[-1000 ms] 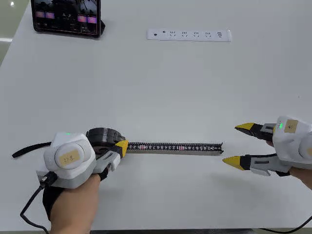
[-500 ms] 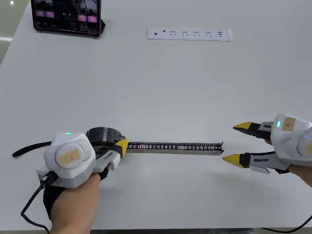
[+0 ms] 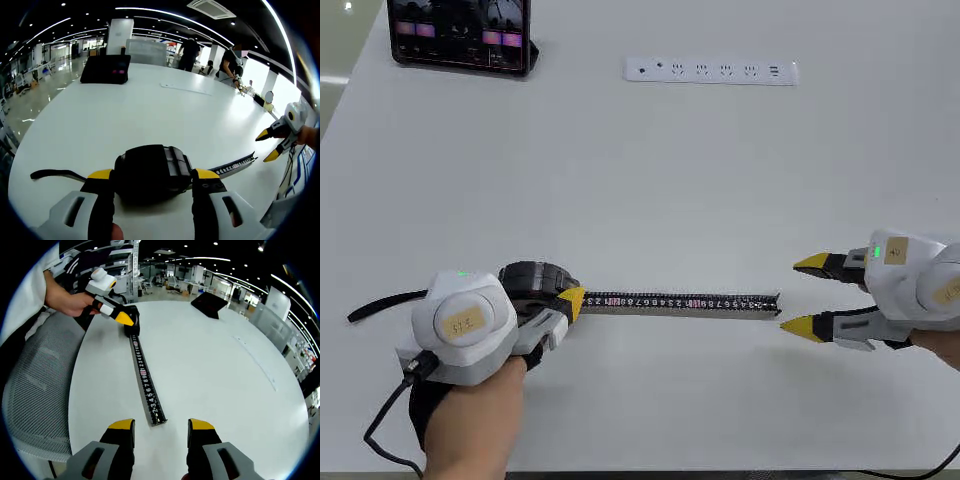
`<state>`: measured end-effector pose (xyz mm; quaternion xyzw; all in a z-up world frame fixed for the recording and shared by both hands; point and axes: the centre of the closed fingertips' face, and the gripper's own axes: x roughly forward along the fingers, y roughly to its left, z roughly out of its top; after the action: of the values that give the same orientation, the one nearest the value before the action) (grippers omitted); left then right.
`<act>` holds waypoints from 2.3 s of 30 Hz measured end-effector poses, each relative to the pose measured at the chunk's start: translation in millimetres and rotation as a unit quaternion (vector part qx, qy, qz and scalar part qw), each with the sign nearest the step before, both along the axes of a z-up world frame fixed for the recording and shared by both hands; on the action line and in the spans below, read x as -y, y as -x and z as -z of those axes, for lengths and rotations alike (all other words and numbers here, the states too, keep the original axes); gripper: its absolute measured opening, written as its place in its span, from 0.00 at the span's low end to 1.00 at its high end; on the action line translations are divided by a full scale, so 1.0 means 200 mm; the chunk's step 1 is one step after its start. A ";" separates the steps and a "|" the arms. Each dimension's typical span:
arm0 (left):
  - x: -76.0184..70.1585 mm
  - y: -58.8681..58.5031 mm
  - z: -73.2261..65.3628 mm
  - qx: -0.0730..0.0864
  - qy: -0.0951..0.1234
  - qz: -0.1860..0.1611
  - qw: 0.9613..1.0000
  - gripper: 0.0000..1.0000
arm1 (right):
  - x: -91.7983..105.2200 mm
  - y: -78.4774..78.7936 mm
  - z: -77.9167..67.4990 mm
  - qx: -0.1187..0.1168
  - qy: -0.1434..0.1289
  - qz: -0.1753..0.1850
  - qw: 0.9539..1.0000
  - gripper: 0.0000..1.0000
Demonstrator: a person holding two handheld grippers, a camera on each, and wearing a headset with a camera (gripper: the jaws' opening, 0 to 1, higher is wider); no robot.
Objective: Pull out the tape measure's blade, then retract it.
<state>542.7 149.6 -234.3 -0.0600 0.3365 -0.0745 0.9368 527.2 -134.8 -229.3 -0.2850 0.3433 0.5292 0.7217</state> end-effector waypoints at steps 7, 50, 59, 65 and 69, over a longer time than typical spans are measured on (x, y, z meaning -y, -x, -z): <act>0.00 0.00 0.00 0.000 0.001 0.001 1.000 0.58 | -0.03 0.00 0.02 -0.015 0.011 -0.024 1.000 0.35; -0.01 0.00 0.00 -0.002 0.002 0.004 1.000 0.58 | -0.06 0.02 0.17 -0.047 0.050 -0.089 0.994 0.15; -0.01 0.00 0.01 -0.003 0.003 0.004 1.000 0.58 | -0.06 0.02 0.17 -0.041 0.055 -0.097 0.993 0.13; 0.00 0.00 0.01 -0.003 0.003 0.004 1.000 0.58 | -0.06 0.02 0.18 -0.037 0.063 -0.103 0.992 0.12; 0.00 0.00 0.01 -0.003 0.003 0.004 1.000 0.58 | -0.05 0.02 0.18 -0.035 0.066 -0.105 0.992 0.12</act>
<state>542.8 150.0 -235.8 -0.0616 0.3396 -0.0786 0.9353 523.9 -124.5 -266.2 -0.3479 0.3706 0.5880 0.6292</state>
